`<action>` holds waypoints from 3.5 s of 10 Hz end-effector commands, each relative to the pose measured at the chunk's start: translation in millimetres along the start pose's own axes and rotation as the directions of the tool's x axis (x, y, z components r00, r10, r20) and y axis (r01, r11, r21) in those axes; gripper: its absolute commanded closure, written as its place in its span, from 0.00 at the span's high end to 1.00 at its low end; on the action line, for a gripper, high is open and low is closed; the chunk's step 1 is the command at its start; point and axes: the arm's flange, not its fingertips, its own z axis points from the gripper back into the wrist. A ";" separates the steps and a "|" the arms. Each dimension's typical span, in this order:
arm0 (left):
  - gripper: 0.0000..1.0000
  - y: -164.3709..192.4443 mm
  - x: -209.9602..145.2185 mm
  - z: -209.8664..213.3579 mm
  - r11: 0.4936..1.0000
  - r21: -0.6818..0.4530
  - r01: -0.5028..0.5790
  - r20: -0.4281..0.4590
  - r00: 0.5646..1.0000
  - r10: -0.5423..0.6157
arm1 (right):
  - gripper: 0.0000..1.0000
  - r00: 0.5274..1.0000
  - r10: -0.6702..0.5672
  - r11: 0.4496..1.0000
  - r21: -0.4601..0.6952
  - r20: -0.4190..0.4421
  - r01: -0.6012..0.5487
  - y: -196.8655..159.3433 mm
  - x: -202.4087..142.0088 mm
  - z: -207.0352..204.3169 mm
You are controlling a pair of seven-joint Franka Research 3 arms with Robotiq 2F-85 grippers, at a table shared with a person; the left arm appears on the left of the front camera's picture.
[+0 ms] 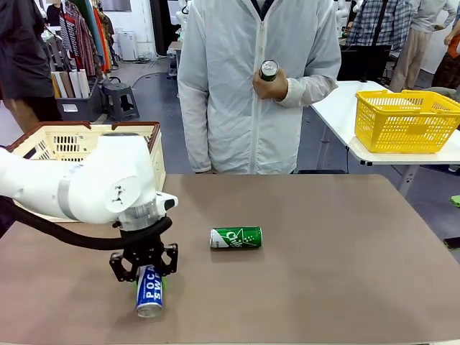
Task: Place the drinks into the Shopping basket.
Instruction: Pick up one drink and place it into the Shopping basket.
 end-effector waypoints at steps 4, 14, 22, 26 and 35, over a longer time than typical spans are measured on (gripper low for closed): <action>0.00 63.7 -63.8 170.3 0.992 -0.026 0.121 -0.109 0.986 -0.123 | 1.00 1.000 -0.013 1.000 0.022 0.010 0.013 6.7 1.1 1.4; 0.00 88.8 -61.0 219.5 0.998 0.006 0.065 -0.115 0.991 -0.064 | 1.00 1.000 -0.013 1.000 0.022 0.010 0.013 6.7 1.1 1.4; 0.00 105.1 221.7 346.9 0.999 -0.043 0.021 0.085 0.996 -0.017 | 1.00 1.000 -0.013 1.000 0.022 0.010 0.013 6.7 1.1 1.4; 0.00 97.8 257.9 278.1 0.997 0.037 -0.061 0.086 0.995 0.058 | 1.00 1.000 -0.013 1.000 0.022 0.010 0.013 6.7 1.1 1.4; 0.00 85.7 292.5 201.3 0.972 0.215 -0.095 0.040 0.995 0.088 | 1.00 1.000 -0.013 1.000 0.022 0.010 0.013 6.7 1.1 1.4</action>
